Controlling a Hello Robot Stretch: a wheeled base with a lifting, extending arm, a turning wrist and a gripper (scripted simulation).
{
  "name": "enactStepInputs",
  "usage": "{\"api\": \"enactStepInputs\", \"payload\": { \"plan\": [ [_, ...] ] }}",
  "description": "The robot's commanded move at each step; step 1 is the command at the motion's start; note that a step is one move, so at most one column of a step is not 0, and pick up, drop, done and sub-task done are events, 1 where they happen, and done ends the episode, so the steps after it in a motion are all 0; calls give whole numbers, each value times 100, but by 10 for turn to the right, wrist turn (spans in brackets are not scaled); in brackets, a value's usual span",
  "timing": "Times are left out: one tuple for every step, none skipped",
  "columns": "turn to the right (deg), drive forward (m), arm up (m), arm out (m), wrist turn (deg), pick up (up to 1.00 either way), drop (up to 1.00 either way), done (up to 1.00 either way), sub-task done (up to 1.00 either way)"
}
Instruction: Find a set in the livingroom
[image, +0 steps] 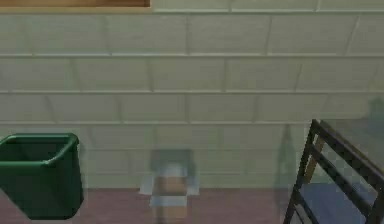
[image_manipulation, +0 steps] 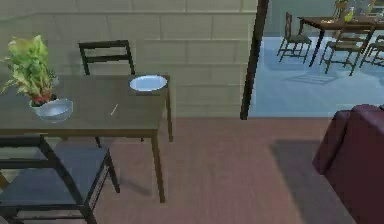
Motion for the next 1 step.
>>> {"api": "enactStepInputs", "payload": {
  "plan": [
    [-450,0,0,0,0,0,0,0,0]
  ]
}}
